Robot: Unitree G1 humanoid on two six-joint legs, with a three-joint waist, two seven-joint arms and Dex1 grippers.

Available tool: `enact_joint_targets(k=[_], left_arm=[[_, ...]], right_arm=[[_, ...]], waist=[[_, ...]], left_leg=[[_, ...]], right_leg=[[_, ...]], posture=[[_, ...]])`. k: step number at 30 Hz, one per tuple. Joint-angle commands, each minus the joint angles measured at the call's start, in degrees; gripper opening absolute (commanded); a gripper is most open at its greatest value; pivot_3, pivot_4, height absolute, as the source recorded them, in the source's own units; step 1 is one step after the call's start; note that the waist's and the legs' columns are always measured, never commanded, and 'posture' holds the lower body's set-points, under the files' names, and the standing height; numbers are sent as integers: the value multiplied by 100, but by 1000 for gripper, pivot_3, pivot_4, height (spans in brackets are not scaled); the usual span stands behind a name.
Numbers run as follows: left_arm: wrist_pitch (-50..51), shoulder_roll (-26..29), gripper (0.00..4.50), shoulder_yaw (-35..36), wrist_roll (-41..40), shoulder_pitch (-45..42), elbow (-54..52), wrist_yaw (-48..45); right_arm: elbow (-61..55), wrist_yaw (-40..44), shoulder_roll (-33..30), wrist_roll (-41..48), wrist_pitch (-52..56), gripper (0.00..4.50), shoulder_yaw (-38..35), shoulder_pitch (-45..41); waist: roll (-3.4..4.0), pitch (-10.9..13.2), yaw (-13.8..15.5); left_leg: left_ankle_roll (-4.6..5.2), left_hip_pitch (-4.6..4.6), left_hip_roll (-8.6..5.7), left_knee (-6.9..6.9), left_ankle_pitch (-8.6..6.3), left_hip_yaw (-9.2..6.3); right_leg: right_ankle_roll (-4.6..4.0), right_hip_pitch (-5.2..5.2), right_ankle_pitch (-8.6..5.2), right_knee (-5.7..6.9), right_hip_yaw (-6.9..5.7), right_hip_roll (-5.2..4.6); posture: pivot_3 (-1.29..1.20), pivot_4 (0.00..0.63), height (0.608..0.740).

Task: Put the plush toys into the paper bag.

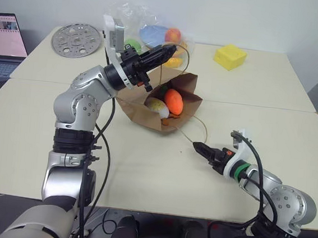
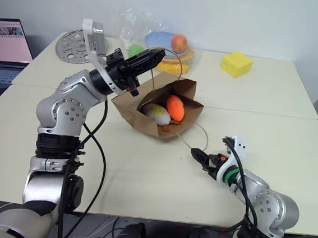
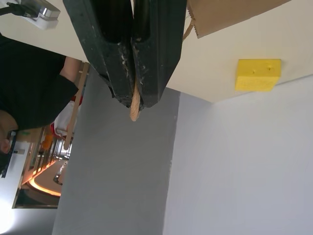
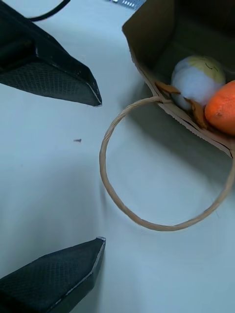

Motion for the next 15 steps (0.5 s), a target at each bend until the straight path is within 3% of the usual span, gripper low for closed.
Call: enact_joint_targets(k=[1,5,9,12,15], left_arm=[[-111,27,0,63,-43,-121,-115,-20],[-90,21,0,76,-63,-118,-119,-5],[-66,36,0,57,-48,-62,-212,32],[-60,50,0,51,-38,-34,-235,43],[-71,46,0,43,-28,-63,-207,45]], right_arm=[[161,-210,532,68,87,4478,-535,-315],[325,-386,768,92,94,4478,-824,-528],[689,-732,1197,290,-57,4478,-1597,-1040],[762,-872,1285,455,53,3900,-1873,-1174],[901,-997,1361,691,93,2862,-1867,-1155]], waist=[[1,1,0],[1,1,-2],[1,0,-1],[1,0,16],[1,0,14]], left_leg=[[0,0,-1,0,0,2],[0,0,0,-3,0,1],[0,0,-1,-2,0,3],[0,0,0,-3,0,1],[0,0,0,-3,0,2]], right_leg=[[0,-1,0,-1,1,-1],[0,-1,0,-1,-1,-1],[0,0,0,0,1,-2],[0,1,0,0,-2,-2],[0,0,0,-1,-1,-2]], posture=[[0,150,740],[0,150,740],[0,150,740],[0,150,740],[0,150,740]])
